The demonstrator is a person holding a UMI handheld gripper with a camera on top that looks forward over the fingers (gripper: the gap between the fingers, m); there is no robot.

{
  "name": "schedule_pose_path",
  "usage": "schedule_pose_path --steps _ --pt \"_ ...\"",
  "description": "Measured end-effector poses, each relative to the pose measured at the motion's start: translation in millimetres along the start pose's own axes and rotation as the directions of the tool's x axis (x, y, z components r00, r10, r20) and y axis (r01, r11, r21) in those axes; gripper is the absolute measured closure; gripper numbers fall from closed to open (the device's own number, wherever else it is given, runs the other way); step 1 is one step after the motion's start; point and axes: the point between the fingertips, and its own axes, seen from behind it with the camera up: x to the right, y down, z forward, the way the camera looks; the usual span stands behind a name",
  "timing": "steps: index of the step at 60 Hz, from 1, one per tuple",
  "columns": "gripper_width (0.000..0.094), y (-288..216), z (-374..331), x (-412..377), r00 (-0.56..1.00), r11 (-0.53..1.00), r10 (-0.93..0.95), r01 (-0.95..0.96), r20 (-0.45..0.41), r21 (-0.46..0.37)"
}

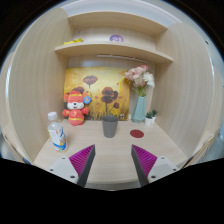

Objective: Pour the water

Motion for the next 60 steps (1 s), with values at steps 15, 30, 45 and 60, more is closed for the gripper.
schedule_pose_path --steps 15,30,45,60 --pt "0.0183 31 31 -148 0.975 0.999 -0.036 0.041 0.218 -0.017" --pt "0.0185 24 90 -226 0.967 1.0 -0.005 0.005 0.257 0.002" --pt "0.021 7 143 -260 0.963 0.996 -0.012 -0.011 0.271 0.084" --pt "0.0489 1 162 -259 0.965 0.992 0.022 -0.054 0.26 0.115"
